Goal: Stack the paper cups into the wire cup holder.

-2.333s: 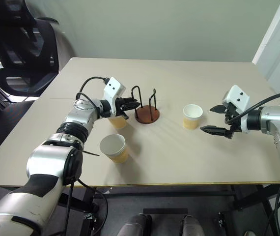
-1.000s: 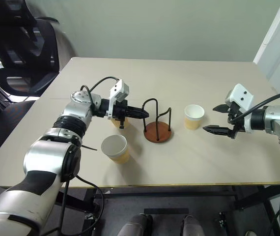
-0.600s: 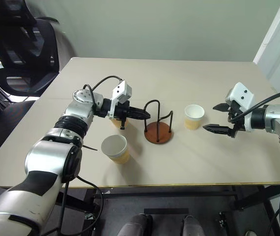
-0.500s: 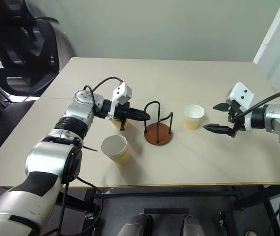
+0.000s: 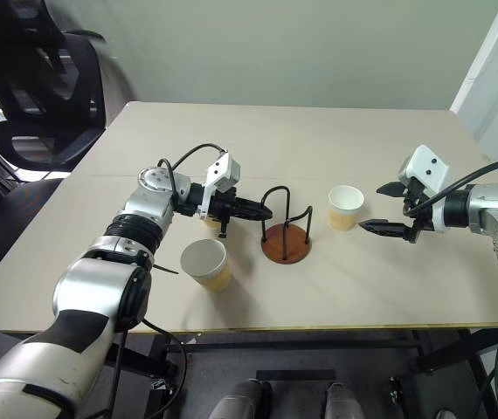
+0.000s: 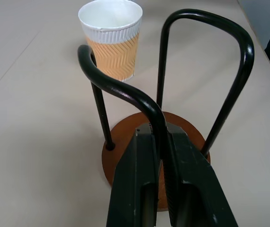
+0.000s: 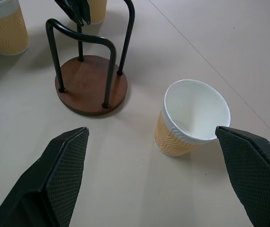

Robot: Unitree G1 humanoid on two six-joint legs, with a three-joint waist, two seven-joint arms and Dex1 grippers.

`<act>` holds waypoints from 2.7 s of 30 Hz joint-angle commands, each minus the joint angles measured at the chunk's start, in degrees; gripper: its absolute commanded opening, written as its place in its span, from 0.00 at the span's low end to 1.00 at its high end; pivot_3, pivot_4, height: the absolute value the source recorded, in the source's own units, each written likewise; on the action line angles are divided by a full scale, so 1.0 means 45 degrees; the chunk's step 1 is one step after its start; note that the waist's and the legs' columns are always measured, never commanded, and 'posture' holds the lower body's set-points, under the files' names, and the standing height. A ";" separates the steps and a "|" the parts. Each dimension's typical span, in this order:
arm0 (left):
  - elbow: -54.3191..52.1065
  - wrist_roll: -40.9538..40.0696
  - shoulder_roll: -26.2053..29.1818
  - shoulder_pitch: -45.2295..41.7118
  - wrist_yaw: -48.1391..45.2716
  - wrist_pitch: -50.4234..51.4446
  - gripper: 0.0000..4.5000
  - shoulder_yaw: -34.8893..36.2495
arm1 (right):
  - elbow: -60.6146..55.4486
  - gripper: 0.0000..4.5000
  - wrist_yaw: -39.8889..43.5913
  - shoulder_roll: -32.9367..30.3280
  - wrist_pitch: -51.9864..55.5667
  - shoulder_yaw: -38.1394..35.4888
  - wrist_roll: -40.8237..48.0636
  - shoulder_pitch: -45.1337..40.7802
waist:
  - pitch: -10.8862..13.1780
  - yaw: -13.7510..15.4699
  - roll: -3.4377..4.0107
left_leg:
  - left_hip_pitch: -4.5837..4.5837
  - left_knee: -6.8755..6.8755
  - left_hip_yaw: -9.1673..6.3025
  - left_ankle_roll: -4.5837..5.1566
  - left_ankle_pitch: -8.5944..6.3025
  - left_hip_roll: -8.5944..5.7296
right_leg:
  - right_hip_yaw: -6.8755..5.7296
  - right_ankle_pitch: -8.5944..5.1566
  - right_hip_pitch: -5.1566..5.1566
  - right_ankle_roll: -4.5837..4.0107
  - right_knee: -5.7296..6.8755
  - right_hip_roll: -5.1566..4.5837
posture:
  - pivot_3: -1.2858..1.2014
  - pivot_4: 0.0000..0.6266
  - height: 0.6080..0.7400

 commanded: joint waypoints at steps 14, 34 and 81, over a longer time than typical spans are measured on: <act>-0.0533 -0.0280 0.0136 -0.0030 -0.0286 0.0297 1.00 0.0137 | -0.0030 0.97 0.0145 -0.0141 -0.0285 -0.0094 -0.0046 -0.0357 | 0.0000 -0.0001 0.0000 | 0.0000 0.0003 0.0000 0.0000 -0.0001 0.0000 | 0.0001 0.0002 0.0001 0.0002 0.0000 0.0000 | 0.52 0.24 1.00; -0.1418 -0.0517 0.2233 -0.0707 0.0500 -0.0064 1.00 0.0459 | 0.0461 0.97 0.0445 0.0307 -0.0706 0.0507 -0.0470 -0.0726 | 0.0000 -0.0042 0.0001 | -0.0002 0.0002 -0.0001 -0.0004 -0.0012 0.0006 | 0.0003 0.0002 -0.0006 -0.0003 -0.0002 0.0004 | 0.52 0.24 1.00; -0.8054 -0.4577 0.4315 0.4046 0.0984 0.4405 1.00 0.2081 | 0.8952 0.97 0.1299 0.3421 -0.9032 0.3658 -0.6306 -0.5145 | -0.0002 -0.0187 0.0007 | 0.0036 -0.0050 -0.0022 -0.0149 -0.0080 0.0119 | -0.0075 0.0052 -0.0069 -0.0233 0.0015 0.0016 | 0.52 0.24 1.00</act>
